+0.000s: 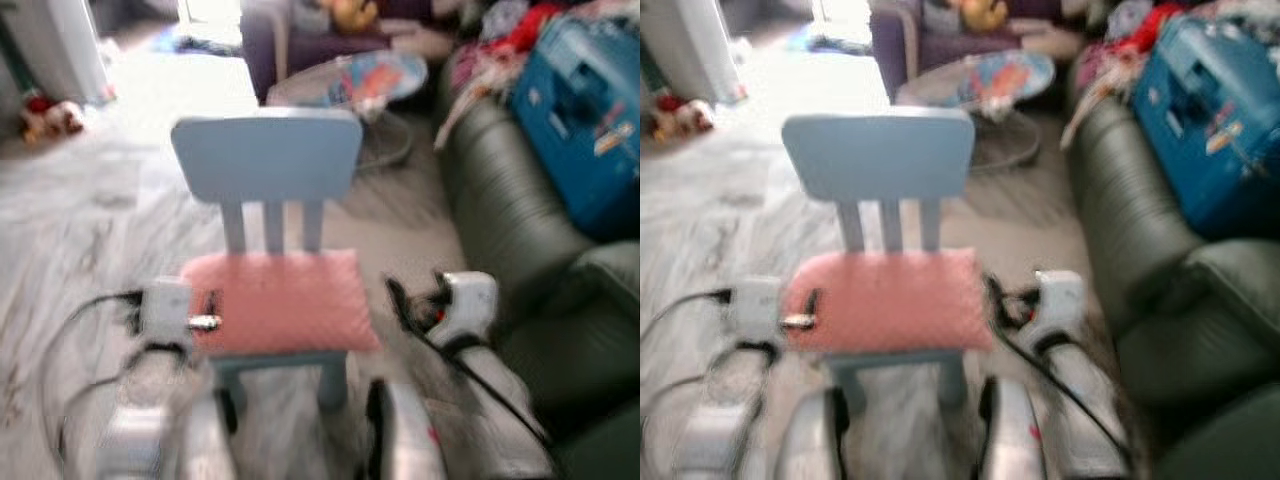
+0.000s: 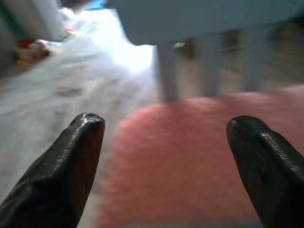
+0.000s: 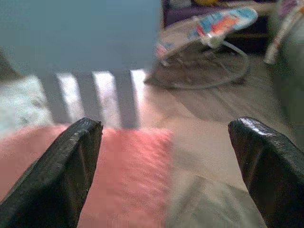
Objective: Move the pillow to the sofa
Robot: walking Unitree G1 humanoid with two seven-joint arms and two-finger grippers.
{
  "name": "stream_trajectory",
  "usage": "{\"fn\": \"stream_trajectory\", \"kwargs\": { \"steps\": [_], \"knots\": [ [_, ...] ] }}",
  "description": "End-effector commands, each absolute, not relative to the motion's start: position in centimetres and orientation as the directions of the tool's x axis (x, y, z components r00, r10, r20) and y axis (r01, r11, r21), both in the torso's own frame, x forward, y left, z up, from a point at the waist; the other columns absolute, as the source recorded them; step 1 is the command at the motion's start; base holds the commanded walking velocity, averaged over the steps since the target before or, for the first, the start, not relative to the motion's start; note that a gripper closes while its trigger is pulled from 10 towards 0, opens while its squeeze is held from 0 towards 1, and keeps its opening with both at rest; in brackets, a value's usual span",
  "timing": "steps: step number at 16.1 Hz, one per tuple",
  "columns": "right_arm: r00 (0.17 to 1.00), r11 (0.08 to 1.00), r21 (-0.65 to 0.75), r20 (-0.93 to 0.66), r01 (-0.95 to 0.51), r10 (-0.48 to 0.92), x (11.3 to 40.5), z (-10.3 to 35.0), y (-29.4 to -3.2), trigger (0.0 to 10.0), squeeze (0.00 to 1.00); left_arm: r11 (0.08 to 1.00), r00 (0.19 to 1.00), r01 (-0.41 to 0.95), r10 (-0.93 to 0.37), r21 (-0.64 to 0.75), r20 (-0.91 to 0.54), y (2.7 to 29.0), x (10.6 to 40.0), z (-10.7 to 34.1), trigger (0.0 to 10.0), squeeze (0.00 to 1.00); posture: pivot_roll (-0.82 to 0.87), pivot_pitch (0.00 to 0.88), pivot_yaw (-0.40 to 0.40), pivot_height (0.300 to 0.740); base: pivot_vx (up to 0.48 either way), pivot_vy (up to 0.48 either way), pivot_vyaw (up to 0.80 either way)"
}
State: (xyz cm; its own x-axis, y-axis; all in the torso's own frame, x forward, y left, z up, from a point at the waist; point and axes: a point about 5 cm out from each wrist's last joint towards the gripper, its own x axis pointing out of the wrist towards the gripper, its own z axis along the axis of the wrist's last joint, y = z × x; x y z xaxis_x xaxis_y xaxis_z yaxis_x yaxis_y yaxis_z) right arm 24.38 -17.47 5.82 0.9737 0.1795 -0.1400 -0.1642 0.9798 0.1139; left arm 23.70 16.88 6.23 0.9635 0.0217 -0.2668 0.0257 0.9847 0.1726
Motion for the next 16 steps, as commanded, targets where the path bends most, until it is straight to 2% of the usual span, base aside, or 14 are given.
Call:
{"fn": "stream_trajectory", "kwargs": {
  "steps": [1, 2, 6, 10, 13, 16],
  "knots": [
    [0.974, 0.977, 0.126, -0.125, -0.172, 0.188, 24.6, 6.1, -17.1, 10.0, 0.0, 0.979, 0.96, 0.008, 0.049, 0.203, -0.276, 17.7, 23.4, 6.1, 10.0, 0.0, 0.02, 0.0, -0.031, 0.534, 0.0, 0.0, 0.0],
    [0.973, 0.975, 0.128, -0.126, -0.179, 0.195, 24.5, 6.1, -17.0, 10.0, 0.0, 0.978, 0.959, 0.006, 0.053, 0.207, -0.279, 17.8, 23.4, 6.0, 10.0, 0.0, 0.03, 0.0, -0.032, 0.534, 0.0, 0.0, 0.0],
    [0.968, 0.971, 0.142, -0.137, -0.19, 0.209, 23.8, 5.9, -16.4, 10.0, 0.0, 0.972, 0.944, -0.011, 0.088, 0.236, -0.319, 18.8, 22.1, 5.7, 10.0, 0.0, 0.05, 0.003, -0.031, 0.489, 0.0, 0.0, 0.0],
    [0.96, 0.965, 0.175, -0.166, -0.195, 0.224, 24.6, 6.2, -16.4, 10.0, 0.0, 0.957, 0.907, -0.04, 0.156, 0.289, -0.391, 21.2, 22.0, 5.9, 10.0, 0.0, 0.07, 0.109, -0.042, 0.489, 0.0, 0.0, 0.0],
    [0.914, 0.937, 0.171, -0.225, -0.305, 0.339, 27.3, 6.0, -14.6, 10.0, 0.0, 0.94, 0.891, -0.108, 0.236, 0.324, -0.388, 23.8, 24.6, 6.2, 10.0, 0.0, 0.05, 0.195, -0.062, 0.489, 0.0, 0.0, 0.0],
    [0.889, 0.916, 0.182, -0.234, -0.358, 0.394, 28.7, 6.3, -13.5, 10.0, 0.0, 0.939, 0.884, -0.119, 0.248, 0.322, -0.397, 23.7, 26.0, 6.8, 10.0, 0.0, 0.03, 0.254, -0.081, 0.489, 0.0, 0.0, 0.0]
  ]
}}
